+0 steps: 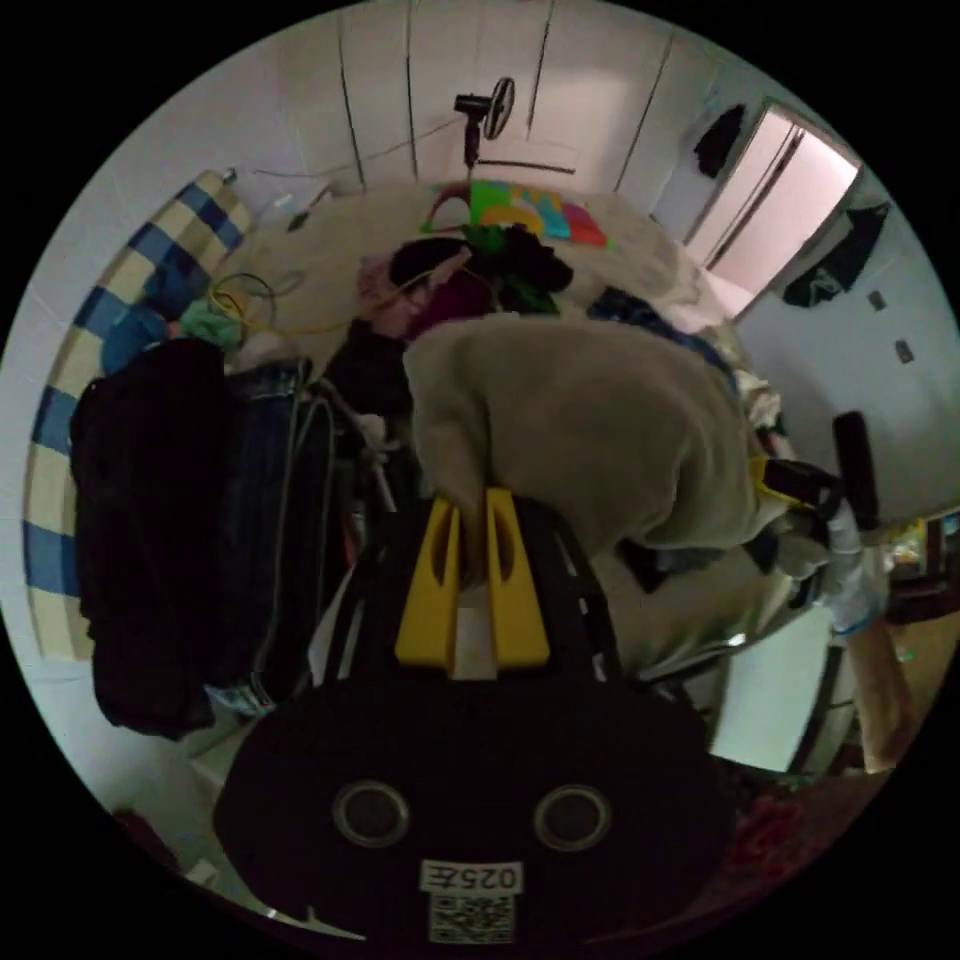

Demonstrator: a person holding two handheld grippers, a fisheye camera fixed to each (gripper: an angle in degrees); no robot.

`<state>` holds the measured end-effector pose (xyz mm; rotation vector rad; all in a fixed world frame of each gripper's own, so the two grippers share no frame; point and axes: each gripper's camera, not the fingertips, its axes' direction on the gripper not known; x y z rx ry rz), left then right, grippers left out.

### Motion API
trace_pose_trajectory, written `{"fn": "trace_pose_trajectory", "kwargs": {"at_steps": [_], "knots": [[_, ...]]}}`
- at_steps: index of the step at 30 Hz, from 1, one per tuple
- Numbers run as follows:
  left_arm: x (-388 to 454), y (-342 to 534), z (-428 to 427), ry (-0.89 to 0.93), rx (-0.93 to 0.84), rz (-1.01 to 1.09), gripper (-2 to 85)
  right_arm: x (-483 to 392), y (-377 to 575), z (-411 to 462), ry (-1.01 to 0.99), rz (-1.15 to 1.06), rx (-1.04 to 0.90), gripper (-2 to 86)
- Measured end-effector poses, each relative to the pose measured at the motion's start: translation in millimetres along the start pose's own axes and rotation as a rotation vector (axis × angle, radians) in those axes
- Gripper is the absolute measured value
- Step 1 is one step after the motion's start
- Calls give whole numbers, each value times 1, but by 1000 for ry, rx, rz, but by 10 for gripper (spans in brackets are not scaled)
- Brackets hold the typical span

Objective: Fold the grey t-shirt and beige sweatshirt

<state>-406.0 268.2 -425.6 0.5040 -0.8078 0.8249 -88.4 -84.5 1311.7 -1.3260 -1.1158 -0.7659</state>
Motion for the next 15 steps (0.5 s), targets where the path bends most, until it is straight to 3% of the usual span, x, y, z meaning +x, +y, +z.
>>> {"fn": "trace_pose_trajectory", "kwargs": {"at_steps": [3,5,8,11,15], "knots": [[38,3,71,-279,-218,78,1,53,-10,68,194,-74,-131,77],[63,21,171,-416,-480,158,6,116,-8,135,354,31,-307,82],[98,67,276,-597,-710,293,9,190,6,200,475,286,-542,91],[127,93,292,-781,-687,358,10,212,18,215,389,352,-575,95],[117,104,244,-661,-597,135,18,230,24,215,321,359,-544,94]]}}
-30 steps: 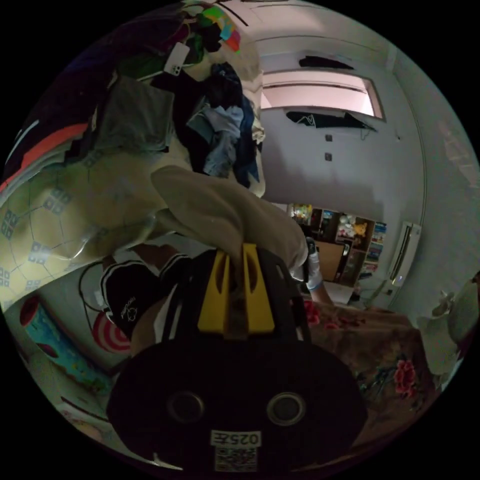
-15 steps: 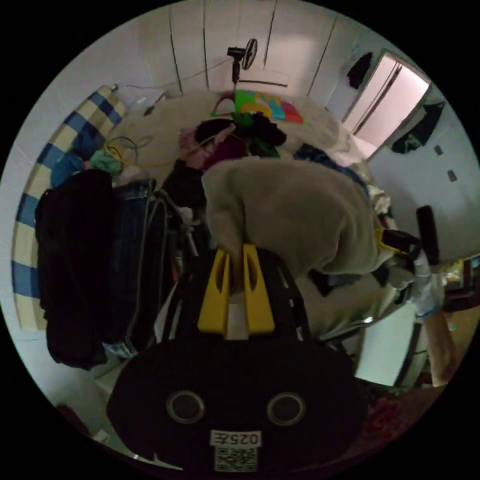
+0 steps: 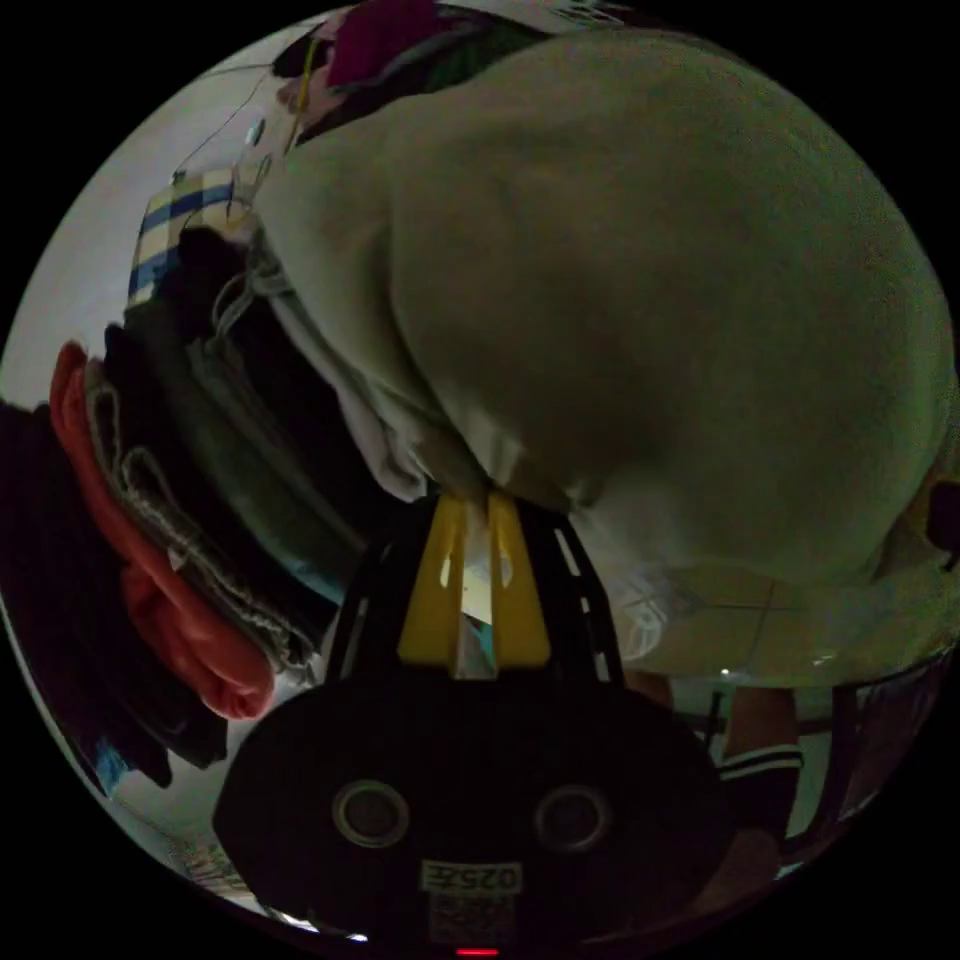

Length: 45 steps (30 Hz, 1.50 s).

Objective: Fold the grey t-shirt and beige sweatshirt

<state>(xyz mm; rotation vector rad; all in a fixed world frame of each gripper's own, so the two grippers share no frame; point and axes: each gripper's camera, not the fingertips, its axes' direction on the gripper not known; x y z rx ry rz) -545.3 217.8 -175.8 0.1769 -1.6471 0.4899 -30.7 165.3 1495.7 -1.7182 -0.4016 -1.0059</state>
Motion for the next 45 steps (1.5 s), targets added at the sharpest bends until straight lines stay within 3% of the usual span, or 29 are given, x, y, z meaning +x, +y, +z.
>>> {"fn": "trace_pose_trajectory", "kwargs": {"at_steps": [2,4,9,11,15,16,18,19,20,22,24,26,29,32,35,37,40,43,45], "knots": [[-16,23,-14,56,12,-10,21,16,-3,0,-95,21,-13,85],[-25,40,-28,49,20,-18,18,18,7,-10,-69,23,68,57],[-28,105,-65,-286,69,-54,-7,-4,60,-41,37,13,354,6],[-27,133,-95,-128,201,-28,-9,-47,81,-43,145,-98,563,-6],[-37,133,-119,217,461,-62,-10,-108,53,1,237,-361,714,-9],[-36,115,-104,274,467,-56,-10,-115,26,27,252,-408,707,-9],[-31,74,-52,294,303,-56,-10,-119,-26,75,385,-435,607,-9],[-32,59,-19,380,287,-49,-10,-114,-63,118,582,-433,504,-9],[-40,57,2,448,333,-58,-10,-105,-89,162,705,-511,424,-9],[-61,61,16,567,372,-72,-10,-106,-93,182,781,-604,478,-9],[-72,68,15,587,364,-71,-10,-111,-103,183,758,-555,431,-9],[-78,78,-10,467,367,-73,-10,-110,-103,168,656,-445,450,-10],[-105,78,-45,359,491,-224,-10,-107,-77,151,557,-381,636,-10],[-123,33,-37,206,465,-332,-10,-110,-64,157,602,-357,753,-10],[-135,-21,19,383,300,-340,-10,-109,-76,185,559,-381,720,-10],[-144,-28,29,400,322,-332,-9,-102,-105,220,578,-375,570,-9],[-160,-22,34,426,359,-298,-9,-98,-125,240,596,-373,634,-10],[-191,-7,27,507,387,-351,-10,-100,-147,224,498,-302,525,-10],[-206,18,-2,590,507,-372,-10,-102,-150,203,441,-269,508,-10]]}}
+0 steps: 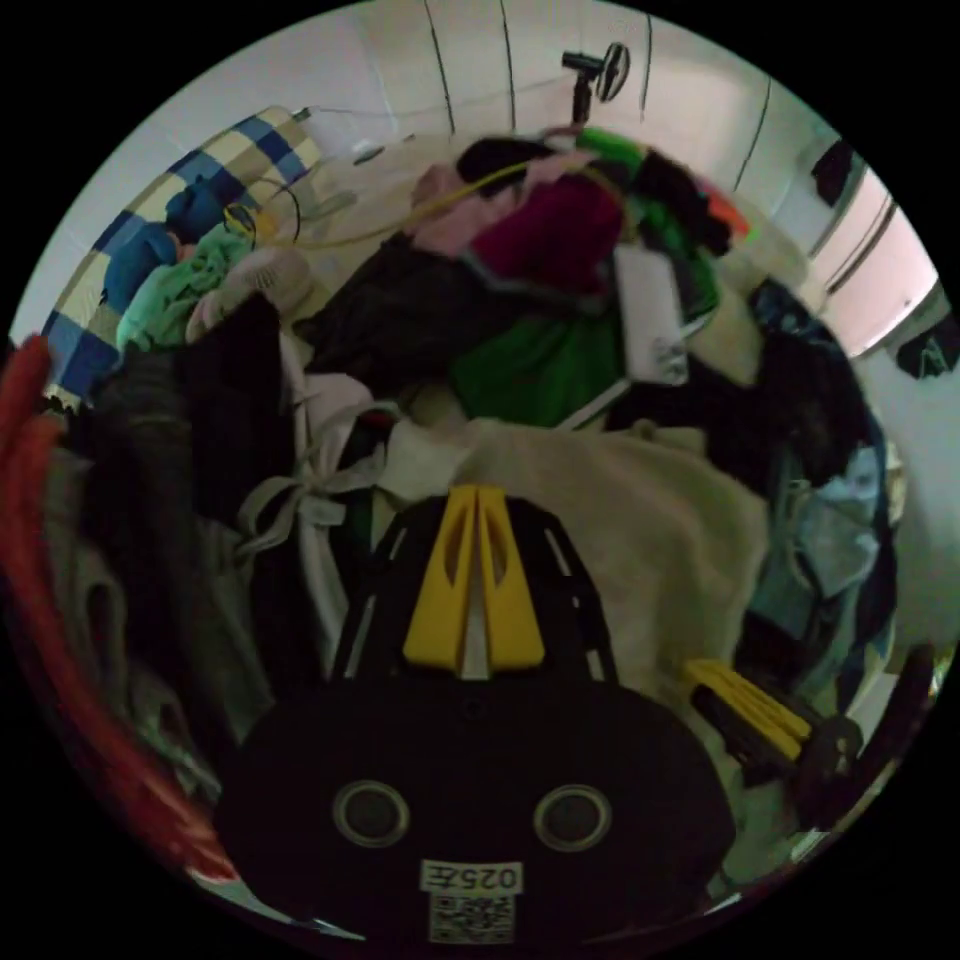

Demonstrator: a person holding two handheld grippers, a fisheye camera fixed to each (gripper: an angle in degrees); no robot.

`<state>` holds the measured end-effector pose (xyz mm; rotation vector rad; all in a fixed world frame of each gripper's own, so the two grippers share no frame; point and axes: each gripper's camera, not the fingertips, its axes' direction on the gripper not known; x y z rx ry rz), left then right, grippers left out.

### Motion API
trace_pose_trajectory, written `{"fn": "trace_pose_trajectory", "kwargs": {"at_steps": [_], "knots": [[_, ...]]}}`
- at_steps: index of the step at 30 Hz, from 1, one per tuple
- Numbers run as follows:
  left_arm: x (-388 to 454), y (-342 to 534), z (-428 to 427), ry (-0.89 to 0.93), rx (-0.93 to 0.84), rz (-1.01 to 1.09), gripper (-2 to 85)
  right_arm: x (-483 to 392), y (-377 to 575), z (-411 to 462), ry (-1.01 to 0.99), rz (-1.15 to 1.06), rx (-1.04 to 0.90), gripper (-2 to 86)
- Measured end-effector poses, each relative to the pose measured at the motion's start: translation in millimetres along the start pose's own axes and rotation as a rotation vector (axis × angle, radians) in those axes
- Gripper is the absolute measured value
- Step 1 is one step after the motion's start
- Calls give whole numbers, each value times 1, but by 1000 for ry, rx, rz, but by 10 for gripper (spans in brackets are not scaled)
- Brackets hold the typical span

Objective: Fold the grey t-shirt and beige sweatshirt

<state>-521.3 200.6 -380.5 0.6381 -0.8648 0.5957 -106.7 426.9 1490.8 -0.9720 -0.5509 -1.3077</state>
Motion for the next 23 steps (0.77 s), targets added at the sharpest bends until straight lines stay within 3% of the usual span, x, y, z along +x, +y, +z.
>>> {"fn": "trace_pose_trajectory", "kwargs": {"at_steps": [2,7,10,12,13,15,17,23], "knots": [[17,12,-72,129,189,23,-10,16,3,-53,12,92,198,-10],[33,50,-226,170,598,45,-9,19,53,-207,287,121,720,-6],[27,51,-251,254,776,119,-6,28,77,-263,288,68,936,6],[31,15,-221,364,575,203,-3,50,72,-270,261,92,935,35],[43,-13,-185,471,351,285,2,68,63,-263,237,73,857,70],[70,-37,-134,700,119,465,24,101,40,-241,182,40,603,92],[101,-40,-76,938,-88,484,71,151,18,-210,18,84,323,134],[157,-7,47,911,-445,386,107,257,13,-141,-265,272,-31,193]]}}
